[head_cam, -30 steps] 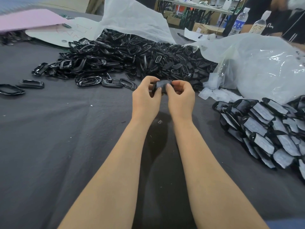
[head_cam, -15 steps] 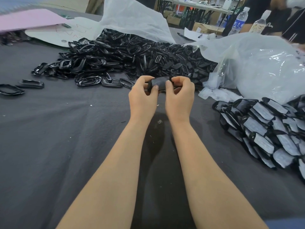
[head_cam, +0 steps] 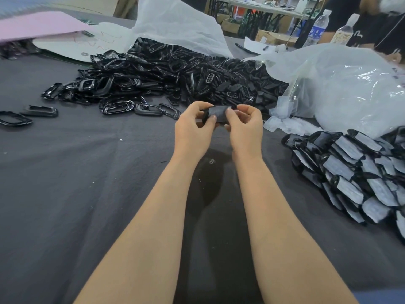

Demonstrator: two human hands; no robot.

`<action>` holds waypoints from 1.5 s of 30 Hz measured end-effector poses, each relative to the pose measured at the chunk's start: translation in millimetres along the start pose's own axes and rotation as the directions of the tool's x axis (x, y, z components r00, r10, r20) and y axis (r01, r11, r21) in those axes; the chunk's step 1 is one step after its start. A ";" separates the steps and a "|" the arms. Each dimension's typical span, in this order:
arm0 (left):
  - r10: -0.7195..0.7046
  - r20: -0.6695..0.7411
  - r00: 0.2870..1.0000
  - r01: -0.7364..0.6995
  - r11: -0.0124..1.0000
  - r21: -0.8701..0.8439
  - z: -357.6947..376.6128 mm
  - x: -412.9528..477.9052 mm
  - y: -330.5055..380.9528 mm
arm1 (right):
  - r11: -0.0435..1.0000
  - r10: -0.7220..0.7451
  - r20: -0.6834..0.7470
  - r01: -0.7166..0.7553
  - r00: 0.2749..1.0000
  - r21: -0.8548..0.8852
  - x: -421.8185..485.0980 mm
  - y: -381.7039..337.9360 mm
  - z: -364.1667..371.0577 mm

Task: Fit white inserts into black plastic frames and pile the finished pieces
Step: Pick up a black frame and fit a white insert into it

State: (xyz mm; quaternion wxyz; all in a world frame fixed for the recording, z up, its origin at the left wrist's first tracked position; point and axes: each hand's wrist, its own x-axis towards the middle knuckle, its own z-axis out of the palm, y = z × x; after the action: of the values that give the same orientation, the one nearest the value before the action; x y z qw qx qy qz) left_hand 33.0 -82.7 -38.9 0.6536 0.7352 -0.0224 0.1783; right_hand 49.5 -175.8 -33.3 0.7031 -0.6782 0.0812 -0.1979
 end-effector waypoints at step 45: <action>-0.186 -0.054 0.981 0.180 0.978 -0.108 -4.5 3.6 -8.0 | 0.900 -0.194 0.243 0.271 0.950 -0.342 -6.8 4.2 -2.7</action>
State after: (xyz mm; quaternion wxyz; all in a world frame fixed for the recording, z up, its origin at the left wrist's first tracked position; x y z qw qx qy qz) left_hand 37.5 -76.5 -45.2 0.7045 0.6936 0.0569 0.1392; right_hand 43.0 -175.6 -38.6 0.5377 -0.8202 -0.0369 -0.1920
